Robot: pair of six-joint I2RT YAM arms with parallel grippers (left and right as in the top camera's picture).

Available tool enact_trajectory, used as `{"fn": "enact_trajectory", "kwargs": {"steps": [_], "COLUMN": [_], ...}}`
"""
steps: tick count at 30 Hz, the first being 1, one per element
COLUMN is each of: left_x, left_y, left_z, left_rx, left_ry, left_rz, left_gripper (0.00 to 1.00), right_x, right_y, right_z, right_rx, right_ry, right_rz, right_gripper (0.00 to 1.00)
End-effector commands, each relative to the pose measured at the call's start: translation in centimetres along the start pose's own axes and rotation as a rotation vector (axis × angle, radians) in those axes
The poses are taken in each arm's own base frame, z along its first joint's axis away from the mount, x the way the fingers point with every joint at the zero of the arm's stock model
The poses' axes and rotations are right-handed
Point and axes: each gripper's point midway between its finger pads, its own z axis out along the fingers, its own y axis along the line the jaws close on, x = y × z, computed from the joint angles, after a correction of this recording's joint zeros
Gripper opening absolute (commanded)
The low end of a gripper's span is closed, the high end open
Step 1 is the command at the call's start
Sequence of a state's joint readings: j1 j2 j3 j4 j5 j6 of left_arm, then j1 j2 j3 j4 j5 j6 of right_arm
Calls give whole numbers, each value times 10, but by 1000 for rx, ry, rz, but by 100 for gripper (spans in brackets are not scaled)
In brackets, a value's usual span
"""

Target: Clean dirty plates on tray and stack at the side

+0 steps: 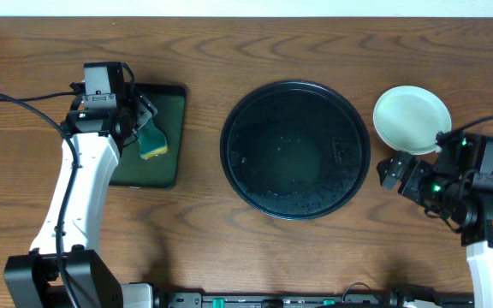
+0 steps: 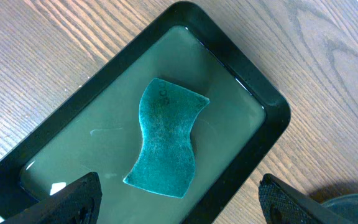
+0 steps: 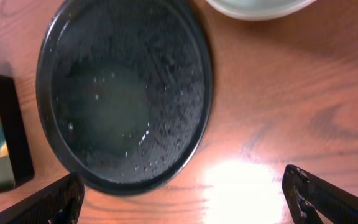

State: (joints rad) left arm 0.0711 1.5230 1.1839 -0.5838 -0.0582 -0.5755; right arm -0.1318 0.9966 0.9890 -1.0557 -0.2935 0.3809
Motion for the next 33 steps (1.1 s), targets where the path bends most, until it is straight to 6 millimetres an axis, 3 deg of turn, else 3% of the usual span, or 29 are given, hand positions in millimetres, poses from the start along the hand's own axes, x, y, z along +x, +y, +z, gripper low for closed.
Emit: {"fn": "enact_trajectory", "kwargs": {"steps": [1, 23, 29, 33], "left_x": [1, 1, 1, 1], "left_y": [4, 4, 4, 4], "left_z": [2, 2, 2, 2], "left_rx": [-12, -12, -12, -12], "left_ry": [4, 4, 4, 4], "left_rz": [1, 0, 1, 1], "left_gripper": [81, 81, 81, 81], "right_x": [12, 13, 5, 12], "right_y": [-1, -8, 15, 26], "right_z": [2, 5, 23, 32], "right_rx": [-7, 29, -117, -227], "right_ry": [9, 8, -130, -277], "right_rz": [42, -6, -200, -307], "right_gripper": [99, 99, 99, 99]}}
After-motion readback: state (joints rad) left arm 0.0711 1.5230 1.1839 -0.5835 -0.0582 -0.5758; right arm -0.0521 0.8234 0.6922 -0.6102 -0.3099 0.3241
